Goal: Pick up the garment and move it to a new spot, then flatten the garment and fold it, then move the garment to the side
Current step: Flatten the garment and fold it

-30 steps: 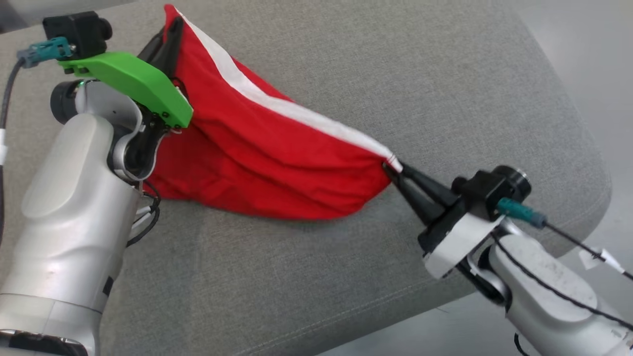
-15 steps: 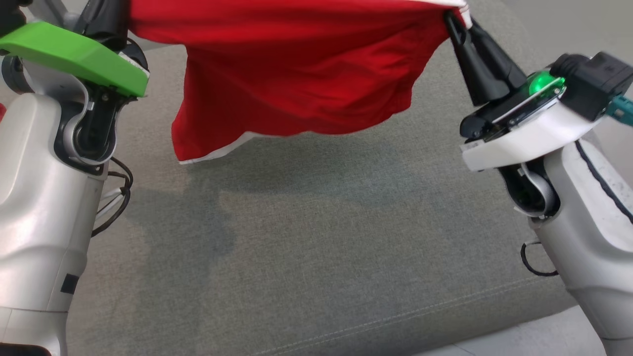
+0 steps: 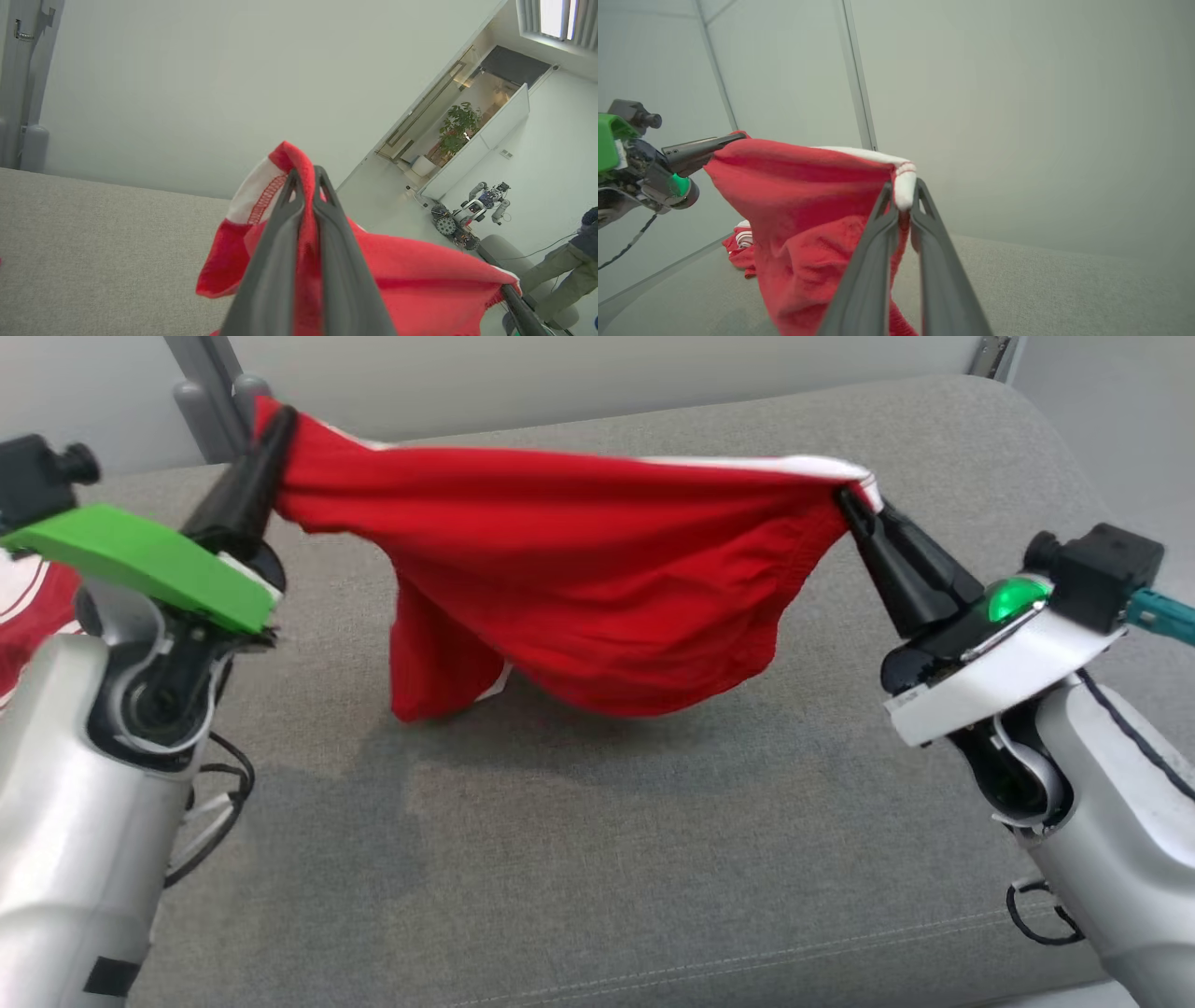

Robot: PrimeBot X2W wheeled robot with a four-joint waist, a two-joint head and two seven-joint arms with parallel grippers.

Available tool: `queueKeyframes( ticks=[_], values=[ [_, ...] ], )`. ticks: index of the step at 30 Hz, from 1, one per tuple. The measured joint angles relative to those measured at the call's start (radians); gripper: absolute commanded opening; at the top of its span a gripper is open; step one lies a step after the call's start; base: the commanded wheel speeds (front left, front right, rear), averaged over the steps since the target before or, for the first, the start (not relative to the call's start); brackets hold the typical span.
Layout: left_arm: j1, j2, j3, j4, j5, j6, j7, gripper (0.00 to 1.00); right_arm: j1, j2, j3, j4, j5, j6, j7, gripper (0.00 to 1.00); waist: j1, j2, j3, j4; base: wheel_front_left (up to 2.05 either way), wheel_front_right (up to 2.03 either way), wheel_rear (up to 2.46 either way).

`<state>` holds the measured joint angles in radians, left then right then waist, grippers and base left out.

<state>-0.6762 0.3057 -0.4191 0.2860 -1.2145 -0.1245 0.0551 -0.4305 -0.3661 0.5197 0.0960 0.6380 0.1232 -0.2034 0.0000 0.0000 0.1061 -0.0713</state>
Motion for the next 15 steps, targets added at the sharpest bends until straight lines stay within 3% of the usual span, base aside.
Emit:
queueKeyframes(
  ticks=[2,5,9,15],
  values=[
    [-0.007,0.032,0.042,-0.057,-0.003,0.000,-0.031,0.00,-0.023,-0.006,-0.038,-0.053,-0.006,0.001,-0.027,0.00,0.0000,0.0000,0.012,0.005,0.00,0.00,0.00],
    [-0.019,0.036,0.070,-0.122,-0.018,0.000,-0.056,0.00,-0.090,0.011,-0.095,-0.120,-0.029,0.001,-0.049,0.00,0.0000,0.0000,0.021,0.006,0.00,0.00,0.00],
    [-0.014,0.046,0.059,-0.137,-0.018,0.000,-0.043,0.00,-0.093,-0.003,-0.054,-0.116,-0.037,0.001,-0.048,0.00,0.0000,0.0000,0.023,0.004,0.00,0.00,0.00],
    [0.040,0.086,0.012,-0.128,-0.027,0.002,0.058,0.00,-0.065,-0.022,-0.014,-0.085,0.016,0.001,-0.022,0.00,0.0000,0.0001,0.036,0.003,0.00,0.00,0.00]
  ],
)
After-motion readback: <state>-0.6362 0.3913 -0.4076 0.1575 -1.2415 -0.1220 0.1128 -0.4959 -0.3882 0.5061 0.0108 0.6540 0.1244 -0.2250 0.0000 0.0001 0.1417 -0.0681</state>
